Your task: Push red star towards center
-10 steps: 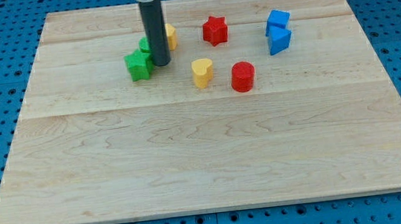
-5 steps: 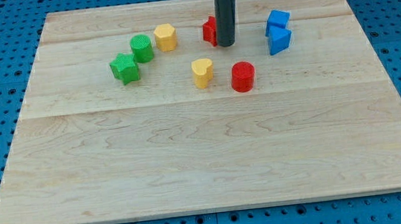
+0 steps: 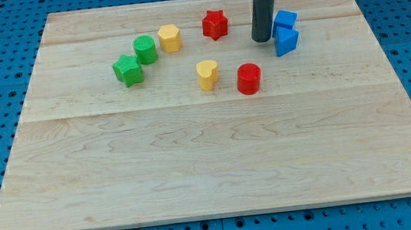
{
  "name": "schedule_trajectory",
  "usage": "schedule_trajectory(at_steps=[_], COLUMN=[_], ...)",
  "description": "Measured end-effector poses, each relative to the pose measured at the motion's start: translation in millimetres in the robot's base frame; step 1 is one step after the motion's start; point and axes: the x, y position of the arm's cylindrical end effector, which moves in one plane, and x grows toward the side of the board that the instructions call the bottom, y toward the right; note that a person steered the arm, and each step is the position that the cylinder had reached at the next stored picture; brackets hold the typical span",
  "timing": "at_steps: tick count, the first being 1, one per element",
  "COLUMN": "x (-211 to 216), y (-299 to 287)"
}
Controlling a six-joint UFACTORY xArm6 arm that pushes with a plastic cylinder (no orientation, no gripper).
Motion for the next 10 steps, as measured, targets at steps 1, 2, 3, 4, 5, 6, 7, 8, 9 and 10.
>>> schedule_trajectory(at_steps=[1, 2, 3, 4, 5, 6, 7, 8, 9, 10], x=[0.0, -0.2, -4.6, -73.8, -91.1, -91.1, -91.0, -91.0, -80.4, -59.8], y=[-0.4, -3.3, -3.7, -3.8, -3.8, -8.9, -55.7, -62.5, -67.2, -71.8])
